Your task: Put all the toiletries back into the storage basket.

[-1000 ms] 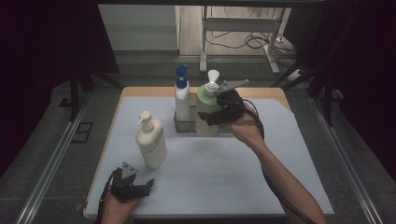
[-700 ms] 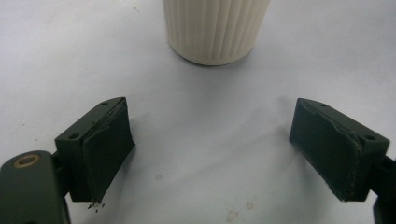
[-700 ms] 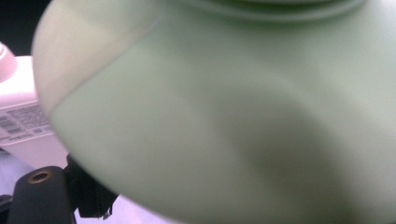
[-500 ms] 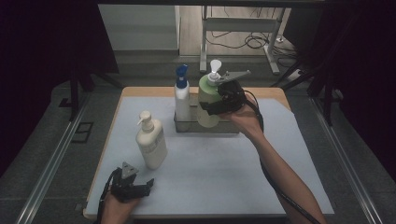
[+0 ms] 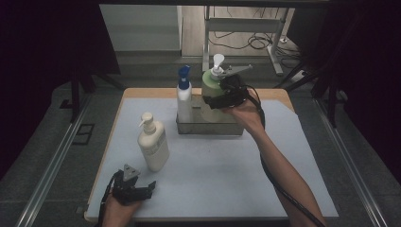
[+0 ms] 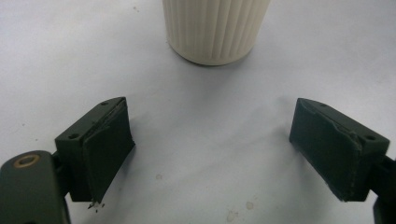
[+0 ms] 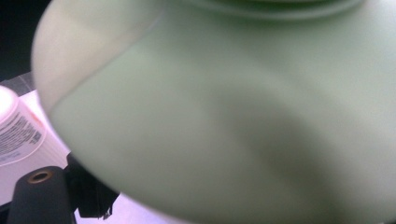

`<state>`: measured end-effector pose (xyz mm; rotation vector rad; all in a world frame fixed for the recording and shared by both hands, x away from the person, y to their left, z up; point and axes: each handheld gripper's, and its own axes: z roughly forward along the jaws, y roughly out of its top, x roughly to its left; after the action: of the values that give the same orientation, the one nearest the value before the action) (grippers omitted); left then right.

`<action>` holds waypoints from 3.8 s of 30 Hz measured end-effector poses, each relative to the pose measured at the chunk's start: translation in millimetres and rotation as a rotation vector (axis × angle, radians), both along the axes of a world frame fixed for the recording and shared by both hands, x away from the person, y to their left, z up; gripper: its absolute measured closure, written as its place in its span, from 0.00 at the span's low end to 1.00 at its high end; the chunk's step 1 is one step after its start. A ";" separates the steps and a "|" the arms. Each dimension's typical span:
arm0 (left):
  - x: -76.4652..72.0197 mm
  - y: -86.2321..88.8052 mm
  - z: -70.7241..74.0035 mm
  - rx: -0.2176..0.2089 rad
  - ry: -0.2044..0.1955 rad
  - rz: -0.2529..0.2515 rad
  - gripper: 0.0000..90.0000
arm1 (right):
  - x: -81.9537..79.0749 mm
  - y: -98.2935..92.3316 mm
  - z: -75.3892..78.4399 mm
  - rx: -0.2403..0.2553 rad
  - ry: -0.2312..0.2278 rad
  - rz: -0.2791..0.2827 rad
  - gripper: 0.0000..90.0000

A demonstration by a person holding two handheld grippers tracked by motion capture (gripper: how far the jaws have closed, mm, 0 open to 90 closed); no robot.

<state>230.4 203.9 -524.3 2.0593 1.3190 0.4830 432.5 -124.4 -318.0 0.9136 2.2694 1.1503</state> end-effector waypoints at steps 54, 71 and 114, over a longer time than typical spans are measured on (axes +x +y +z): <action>-0.1 0.0 0.1 0.000 0.003 0.000 0.14 | 38.7 10.8 -56.2 -0.057 0.075 -0.043 0.14; -0.1 0.0 0.2 0.000 0.003 0.000 0.14 | 42.5 9.2 -74.2 -0.057 0.117 -0.042 0.14; -0.2 0.0 0.1 0.001 0.002 0.000 0.14 | 45.2 2.9 -97.0 -0.037 0.166 -0.032 0.07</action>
<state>230.1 203.9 -524.2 2.0605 1.3207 0.4816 477.7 -121.5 -415.0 1.0621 2.3888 1.0499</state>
